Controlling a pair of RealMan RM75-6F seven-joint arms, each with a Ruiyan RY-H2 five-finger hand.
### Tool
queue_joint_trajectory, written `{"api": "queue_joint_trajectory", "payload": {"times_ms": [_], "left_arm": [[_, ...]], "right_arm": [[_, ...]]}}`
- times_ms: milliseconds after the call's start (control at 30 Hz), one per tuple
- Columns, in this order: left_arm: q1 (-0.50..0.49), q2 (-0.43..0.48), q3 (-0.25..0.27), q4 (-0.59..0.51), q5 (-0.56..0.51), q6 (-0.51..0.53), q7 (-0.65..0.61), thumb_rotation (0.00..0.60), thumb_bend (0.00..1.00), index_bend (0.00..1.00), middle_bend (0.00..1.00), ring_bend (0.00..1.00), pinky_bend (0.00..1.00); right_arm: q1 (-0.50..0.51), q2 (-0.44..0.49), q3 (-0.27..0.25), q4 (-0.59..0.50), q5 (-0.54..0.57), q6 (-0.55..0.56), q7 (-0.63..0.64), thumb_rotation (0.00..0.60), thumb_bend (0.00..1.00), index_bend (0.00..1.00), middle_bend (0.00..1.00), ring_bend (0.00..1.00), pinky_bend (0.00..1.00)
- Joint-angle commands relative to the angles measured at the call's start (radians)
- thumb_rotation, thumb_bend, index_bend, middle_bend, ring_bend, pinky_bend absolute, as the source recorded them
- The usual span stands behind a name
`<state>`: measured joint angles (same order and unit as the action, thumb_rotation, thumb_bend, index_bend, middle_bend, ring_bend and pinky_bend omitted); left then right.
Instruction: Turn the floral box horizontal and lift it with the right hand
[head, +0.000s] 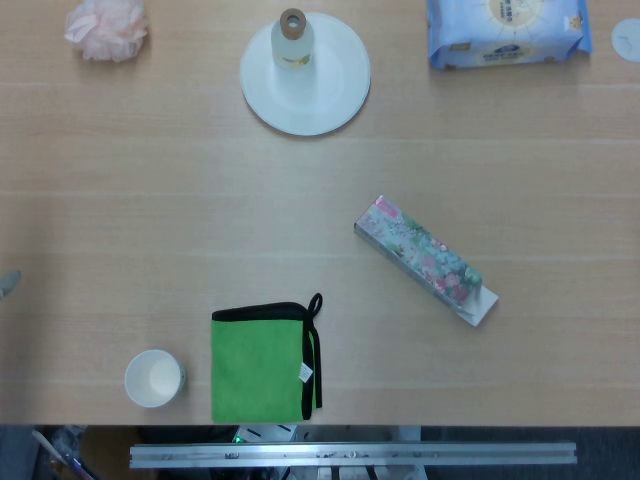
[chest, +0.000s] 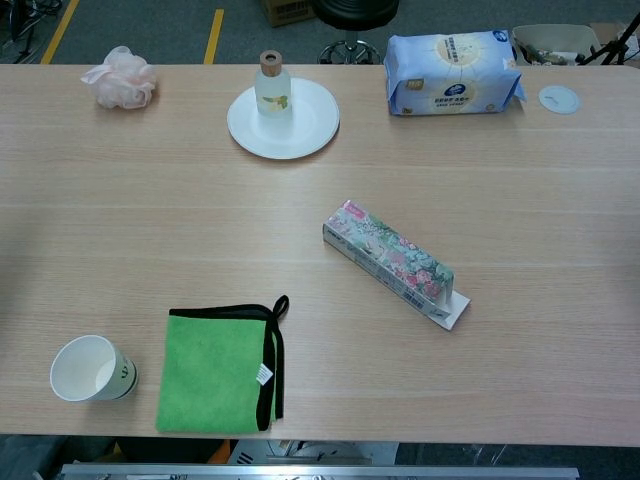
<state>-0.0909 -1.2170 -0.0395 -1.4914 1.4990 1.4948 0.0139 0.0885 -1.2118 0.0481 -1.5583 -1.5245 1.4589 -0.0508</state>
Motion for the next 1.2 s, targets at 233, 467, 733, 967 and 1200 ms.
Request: {"api": "queue_joint_trajectory", "payload": {"times_ms": [233, 467, 733, 967, 1200], "left_arm": [[0.019, -0.002, 0.012, 0.001, 0.013, 0.025, -0.004, 0.600, 0.09, 0.14, 0.15, 0.21, 0.40], [0.011, -0.005, 0.011, -0.003, 0.017, 0.014, 0.008, 0.600, 0.09, 0.14, 0.15, 0.21, 0.40], [0.014, -0.006, 0.011, -0.001, 0.013, 0.013, 0.007, 0.600, 0.09, 0.14, 0.15, 0.21, 0.40], [0.016, -0.003, 0.010, 0.001, 0.014, 0.016, -0.002, 0.600, 0.09, 0.14, 0.15, 0.21, 0.40], [0.018, -0.005, 0.011, 0.010, 0.011, 0.015, -0.017, 0.600, 0.09, 0.14, 0.15, 0.21, 0.40]], "right_arm": [[-0.001, -0.018, -0.015, -0.002, -0.026, 0.009, 0.002, 0.600, 0.48, 0.52, 0.46, 0.38, 0.46], [0.001, -0.022, -0.020, -0.003, -0.032, 0.005, 0.002, 0.600, 0.48, 0.52, 0.46, 0.38, 0.46], [0.007, -0.034, -0.039, -0.005, -0.072, 0.006, -0.010, 0.600, 0.47, 0.52, 0.45, 0.38, 0.46], [0.034, -0.074, -0.052, -0.024, -0.118, -0.019, -0.067, 0.600, 0.40, 0.52, 0.45, 0.38, 0.45], [0.058, -0.132, -0.058, -0.036, -0.150, -0.043, -0.140, 0.600, 0.14, 0.52, 0.40, 0.33, 0.42]]}}
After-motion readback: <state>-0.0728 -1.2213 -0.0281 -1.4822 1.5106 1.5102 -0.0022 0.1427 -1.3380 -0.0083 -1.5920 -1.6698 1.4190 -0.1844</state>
